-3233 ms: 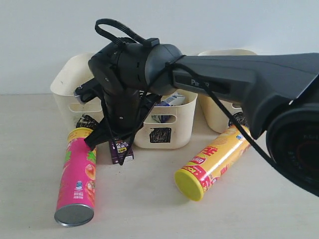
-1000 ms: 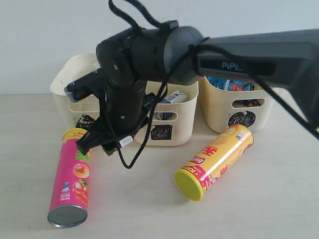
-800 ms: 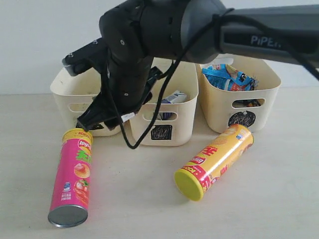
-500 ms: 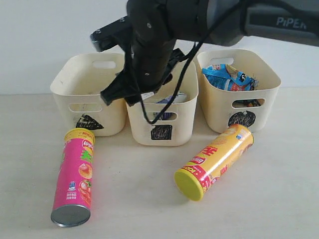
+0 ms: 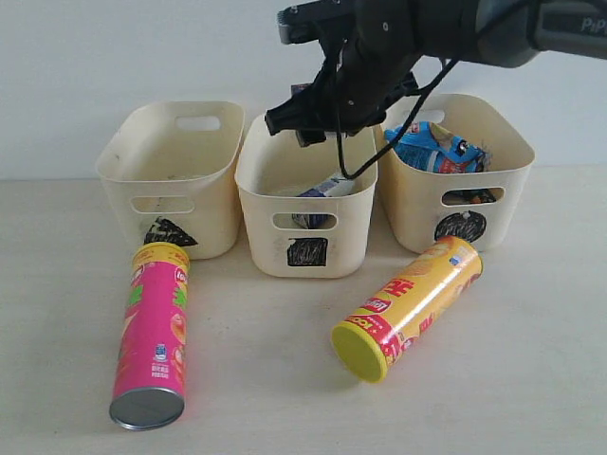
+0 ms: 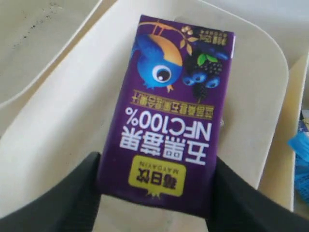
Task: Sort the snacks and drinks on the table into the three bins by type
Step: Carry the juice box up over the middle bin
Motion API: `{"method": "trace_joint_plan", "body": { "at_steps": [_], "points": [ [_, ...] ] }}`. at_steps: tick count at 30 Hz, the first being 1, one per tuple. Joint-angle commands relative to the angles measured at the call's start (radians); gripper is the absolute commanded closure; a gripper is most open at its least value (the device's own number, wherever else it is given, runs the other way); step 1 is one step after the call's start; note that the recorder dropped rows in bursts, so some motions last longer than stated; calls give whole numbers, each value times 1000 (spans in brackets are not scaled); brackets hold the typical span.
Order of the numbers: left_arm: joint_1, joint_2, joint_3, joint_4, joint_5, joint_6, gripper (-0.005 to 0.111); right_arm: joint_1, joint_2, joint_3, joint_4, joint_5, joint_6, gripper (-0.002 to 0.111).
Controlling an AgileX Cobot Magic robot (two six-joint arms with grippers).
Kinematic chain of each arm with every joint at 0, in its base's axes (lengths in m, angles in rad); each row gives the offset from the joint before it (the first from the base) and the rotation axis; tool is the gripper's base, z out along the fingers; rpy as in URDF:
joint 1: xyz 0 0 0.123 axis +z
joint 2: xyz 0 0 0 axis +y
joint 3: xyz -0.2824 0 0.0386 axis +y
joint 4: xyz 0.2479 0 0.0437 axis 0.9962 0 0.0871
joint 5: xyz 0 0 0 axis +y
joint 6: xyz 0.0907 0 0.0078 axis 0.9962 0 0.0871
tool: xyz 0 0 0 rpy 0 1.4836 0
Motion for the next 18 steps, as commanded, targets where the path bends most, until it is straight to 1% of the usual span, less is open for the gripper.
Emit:
{"method": "trace_joint_plan", "body": {
  "at_steps": [1, 5, 6, 7, 8, 9, 13, 14, 16, 18],
  "points": [
    [-5, -3, -3, -4, -3, -7, 102, -12, 39, -2, 10, -104, -16, 108],
    [-5, -3, -3, -4, -3, -7, 102, -23, 71, -2, 10, -165, -28, 108],
    [-5, -3, -3, -4, -3, -7, 102, -25, 81, -2, 13, -181, -28, 106],
    [-5, -3, -3, -4, -3, -7, 102, -29, 83, -2, 11, -200, -28, 101],
    [-5, -3, -3, -4, -3, -7, 102, -34, 91, -2, 9, -220, -34, 93],
    [-5, -3, -3, -4, -3, -7, 102, -34, 91, -2, 9, -241, -39, 84],
    [-5, -3, -3, -4, -3, -7, 102, -37, 96, -2, 9, -304, -39, 31],
    [-5, -3, -3, -4, -3, -7, 102, -35, 96, -2, 9, -313, -39, 20],
    [-5, -3, -3, -4, -3, -7, 102, -35, 96, -2, 9, -319, -39, 10],
    [-5, -3, -3, -4, -3, -7, 102, -35, 96, -2, 9, -314, -39, 10]
  ]
}}
